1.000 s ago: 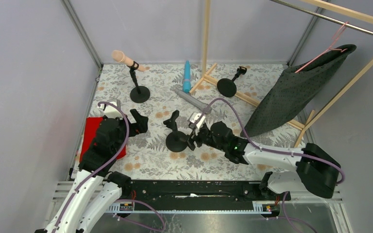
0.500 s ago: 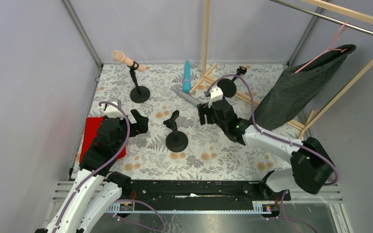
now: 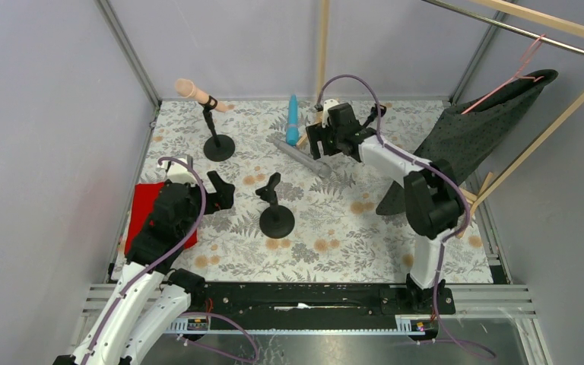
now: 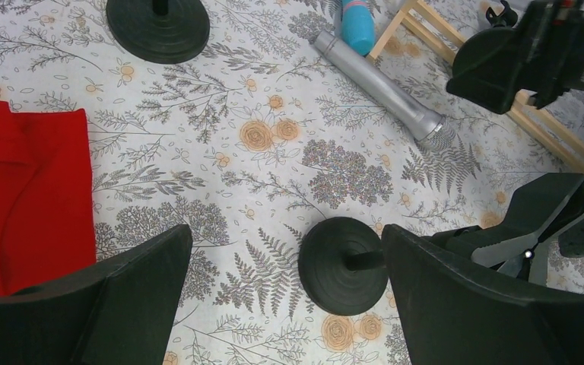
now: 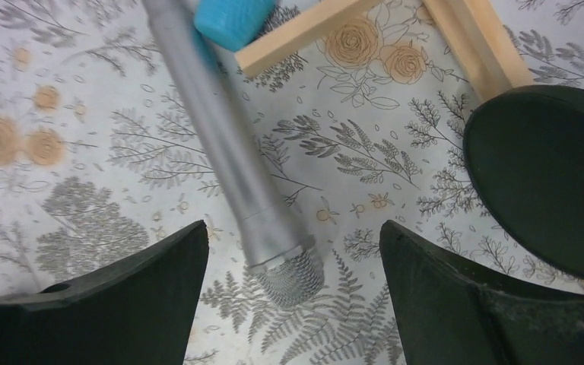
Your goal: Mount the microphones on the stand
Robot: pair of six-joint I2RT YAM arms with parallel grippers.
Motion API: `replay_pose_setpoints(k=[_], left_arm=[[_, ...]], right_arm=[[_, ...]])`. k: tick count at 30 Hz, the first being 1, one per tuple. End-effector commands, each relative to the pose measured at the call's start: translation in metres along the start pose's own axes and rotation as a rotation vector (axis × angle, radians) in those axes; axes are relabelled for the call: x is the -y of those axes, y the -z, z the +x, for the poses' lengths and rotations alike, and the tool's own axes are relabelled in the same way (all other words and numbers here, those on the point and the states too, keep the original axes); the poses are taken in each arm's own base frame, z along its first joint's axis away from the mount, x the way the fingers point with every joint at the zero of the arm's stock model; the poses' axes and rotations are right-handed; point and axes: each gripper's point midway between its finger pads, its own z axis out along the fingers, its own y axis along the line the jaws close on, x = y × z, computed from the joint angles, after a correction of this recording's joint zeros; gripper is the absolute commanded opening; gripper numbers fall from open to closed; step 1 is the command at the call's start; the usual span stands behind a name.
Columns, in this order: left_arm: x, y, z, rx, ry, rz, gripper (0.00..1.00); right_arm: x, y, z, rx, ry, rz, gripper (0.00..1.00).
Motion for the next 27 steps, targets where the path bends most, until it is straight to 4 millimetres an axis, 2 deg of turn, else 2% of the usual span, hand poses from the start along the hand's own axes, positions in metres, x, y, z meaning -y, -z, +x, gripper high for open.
replay_pose_setpoints(k=[1,6,10,16,27], left_arm=[[0.007,-0.002,-0.010,0.036,-0.005,0.032,0.99],[0.008,-0.003,-0.009,0.031,-0.006,0.039,0.99],[0.008,-0.004,-0.008,0.027,-0.008,0.040,0.99],[0.008,-0.004,-0.007,0.023,-0.008,0.041,0.99],[0.010,-0.006,-0.005,0.013,-0.009,0.051,0.99]], right_arm=[[-0.016,-0.013,0.008,-0.125,0.101,-0.132,0.89],[-0.023,-0.037,0.017,-0.177,0.118,-0.178,0.89],[-0.022,-0.047,0.027,-0.223,0.127,-0.187,0.87],[-0.019,-0.050,0.051,-0.290,0.125,-0.176,0.81],[-0.017,-0.049,0.086,-0.346,0.112,-0.139,0.57]])
